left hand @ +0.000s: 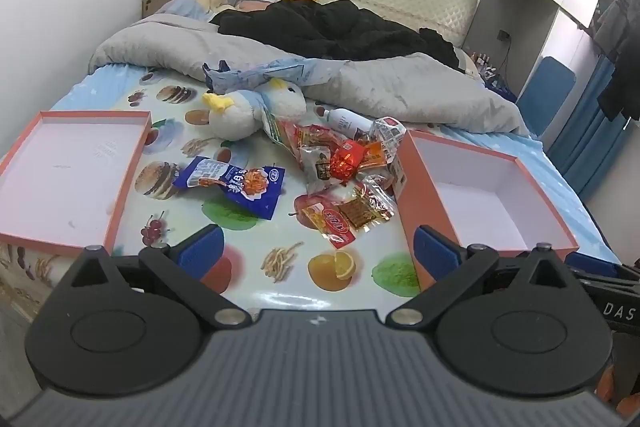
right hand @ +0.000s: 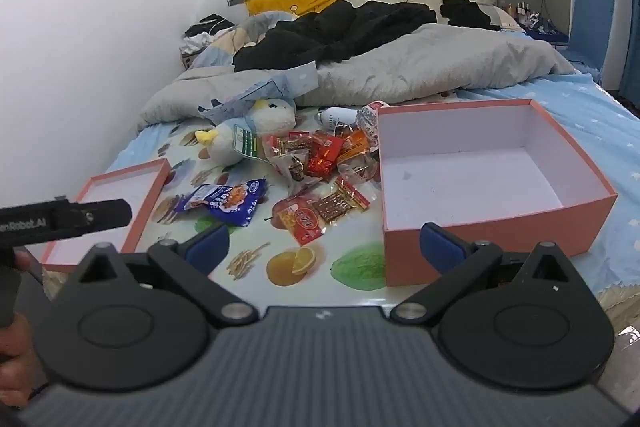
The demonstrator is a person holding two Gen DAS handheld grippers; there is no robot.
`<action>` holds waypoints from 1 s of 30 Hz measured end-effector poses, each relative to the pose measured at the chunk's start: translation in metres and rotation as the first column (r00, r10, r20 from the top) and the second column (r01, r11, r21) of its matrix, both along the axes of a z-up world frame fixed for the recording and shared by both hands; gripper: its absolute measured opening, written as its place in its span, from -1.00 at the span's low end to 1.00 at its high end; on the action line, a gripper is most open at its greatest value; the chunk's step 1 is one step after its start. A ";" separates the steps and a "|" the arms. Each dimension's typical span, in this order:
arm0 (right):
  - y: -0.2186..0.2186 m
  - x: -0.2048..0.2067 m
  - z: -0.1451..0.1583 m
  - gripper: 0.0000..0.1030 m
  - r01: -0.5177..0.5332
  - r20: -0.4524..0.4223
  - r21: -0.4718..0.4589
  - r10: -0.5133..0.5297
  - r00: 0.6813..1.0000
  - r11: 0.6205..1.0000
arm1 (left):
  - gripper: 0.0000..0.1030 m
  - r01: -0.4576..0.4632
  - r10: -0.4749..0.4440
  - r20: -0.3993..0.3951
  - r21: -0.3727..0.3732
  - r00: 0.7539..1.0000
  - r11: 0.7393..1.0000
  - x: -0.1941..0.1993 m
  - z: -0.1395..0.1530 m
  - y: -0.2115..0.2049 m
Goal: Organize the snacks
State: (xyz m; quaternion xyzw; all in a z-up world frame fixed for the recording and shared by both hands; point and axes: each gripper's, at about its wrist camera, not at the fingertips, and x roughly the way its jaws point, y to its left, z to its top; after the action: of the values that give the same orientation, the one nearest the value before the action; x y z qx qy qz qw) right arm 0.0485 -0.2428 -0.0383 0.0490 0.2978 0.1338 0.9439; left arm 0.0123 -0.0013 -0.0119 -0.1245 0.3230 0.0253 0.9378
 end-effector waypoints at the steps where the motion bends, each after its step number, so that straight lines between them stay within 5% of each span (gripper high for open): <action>1: 0.000 0.000 0.000 1.00 -0.003 -0.001 0.000 0.003 1.000 1.000 | 0.99 -0.002 0.002 0.002 0.002 1.000 1.000 -0.001 0.000 0.000; 19: -0.001 0.000 -0.004 1.00 -0.003 -0.017 -0.003 0.003 1.000 1.000 | 0.99 0.011 -0.011 -0.004 0.008 1.000 1.000 -0.001 -0.003 -0.003; 23: -0.010 0.001 -0.007 1.00 -0.006 -0.038 0.076 0.009 0.999 0.997 | 0.99 0.010 -0.010 -0.016 0.009 1.000 1.000 0.000 -0.004 -0.003; 30: 0.000 0.000 -0.011 1.00 -0.023 -0.057 0.018 0.024 0.998 1.000 | 0.99 -0.012 0.012 -0.020 -0.007 1.000 1.000 0.002 -0.005 0.005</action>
State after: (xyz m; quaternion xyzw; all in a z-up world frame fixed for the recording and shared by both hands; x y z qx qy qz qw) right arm 0.0488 -0.2426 -0.0495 0.0576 0.3241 0.1459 0.9329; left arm 0.0147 0.0032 -0.0170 -0.1295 0.3315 0.0309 0.9340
